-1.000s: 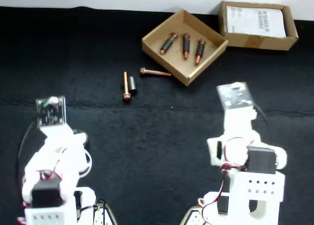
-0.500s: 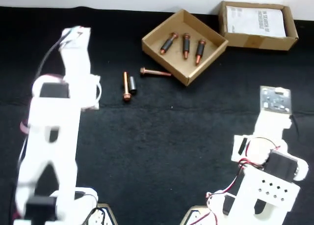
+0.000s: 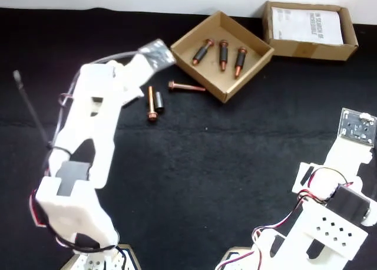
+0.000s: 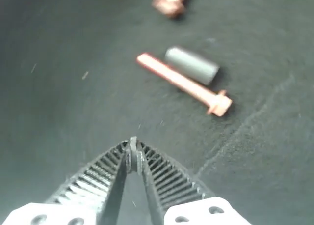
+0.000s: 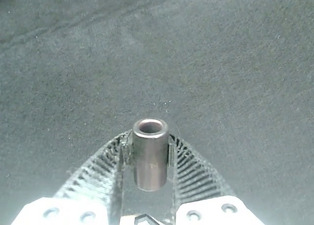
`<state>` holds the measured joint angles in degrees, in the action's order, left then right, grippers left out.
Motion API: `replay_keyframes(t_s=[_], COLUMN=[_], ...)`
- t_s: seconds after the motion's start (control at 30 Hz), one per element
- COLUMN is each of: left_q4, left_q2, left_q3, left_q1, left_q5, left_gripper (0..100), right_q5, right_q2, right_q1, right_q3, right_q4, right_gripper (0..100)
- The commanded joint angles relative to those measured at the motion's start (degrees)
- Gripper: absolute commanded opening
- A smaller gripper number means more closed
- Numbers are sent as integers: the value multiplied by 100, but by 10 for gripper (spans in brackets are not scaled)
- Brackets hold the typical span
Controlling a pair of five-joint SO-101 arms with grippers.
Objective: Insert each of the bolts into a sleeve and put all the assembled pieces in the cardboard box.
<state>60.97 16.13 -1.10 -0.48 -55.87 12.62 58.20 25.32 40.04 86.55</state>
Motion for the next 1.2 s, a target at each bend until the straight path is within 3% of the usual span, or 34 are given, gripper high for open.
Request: replay_keyframes(t_s=[0.0, 0.1, 0.27, 0.7, 0.9, 1.17], left_q4=[-79, -53, -44, -35, 448, 554], left_q2=[180, 295, 338, 1297, 1411, 1771], left_q3=[-391, -558, -857, -1578, -2114, -2229], left_q1=[286, 444, 479, 462, 787, 1095], left_q5=[-914, -1257, -1292, -1582, -1582, -1521], left_gripper=[24, 33, 167, 168, 167, 167], right_q5=[-26, 290, 484, 484, 492, 1160], right_q2=[110, 110, 110, 110, 110, 110], right_q1=[75, 75, 75, 84, 92, 945], right_q3=[-22, 4, -4, 4, 4, 4], right_q4=[-119, -119, -119, -207, -207, -251], right_gripper=[7, 7, 7, 7, 7, 7])
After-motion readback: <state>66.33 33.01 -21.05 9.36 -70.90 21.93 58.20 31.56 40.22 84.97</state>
